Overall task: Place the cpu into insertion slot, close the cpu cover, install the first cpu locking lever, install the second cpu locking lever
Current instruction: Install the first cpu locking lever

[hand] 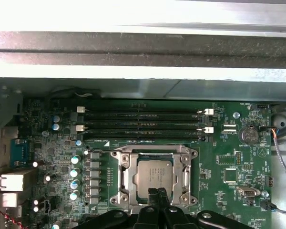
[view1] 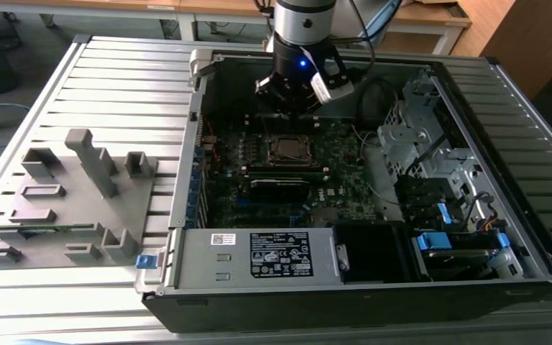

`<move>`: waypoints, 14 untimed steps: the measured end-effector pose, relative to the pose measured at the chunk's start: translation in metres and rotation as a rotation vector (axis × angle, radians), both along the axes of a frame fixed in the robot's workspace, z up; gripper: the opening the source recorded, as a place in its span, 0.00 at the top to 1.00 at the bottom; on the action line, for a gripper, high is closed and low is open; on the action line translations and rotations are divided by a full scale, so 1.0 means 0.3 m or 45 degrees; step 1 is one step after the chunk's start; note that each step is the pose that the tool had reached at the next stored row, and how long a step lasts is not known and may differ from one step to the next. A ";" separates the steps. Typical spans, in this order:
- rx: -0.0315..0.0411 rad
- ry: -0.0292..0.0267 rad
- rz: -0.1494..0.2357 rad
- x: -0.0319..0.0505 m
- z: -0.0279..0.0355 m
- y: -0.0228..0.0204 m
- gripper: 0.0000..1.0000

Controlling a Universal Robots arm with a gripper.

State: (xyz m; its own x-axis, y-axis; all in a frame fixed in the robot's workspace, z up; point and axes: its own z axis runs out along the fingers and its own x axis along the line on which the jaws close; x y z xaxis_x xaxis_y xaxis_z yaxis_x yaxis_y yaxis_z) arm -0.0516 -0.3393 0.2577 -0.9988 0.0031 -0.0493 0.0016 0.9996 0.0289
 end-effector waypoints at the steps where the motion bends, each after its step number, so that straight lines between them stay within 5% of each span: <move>1: 0.0002 -0.0001 0.000 -0.005 0.000 0.000 0.90; 14: 0.0003 -0.0002 0.000 -0.142 -0.002 0.000 0.90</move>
State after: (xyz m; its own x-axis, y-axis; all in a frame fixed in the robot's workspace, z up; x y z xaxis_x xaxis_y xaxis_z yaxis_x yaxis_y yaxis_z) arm -0.0942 -0.3392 0.2572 -0.9988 0.0032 -0.0495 0.0018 0.9996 0.0291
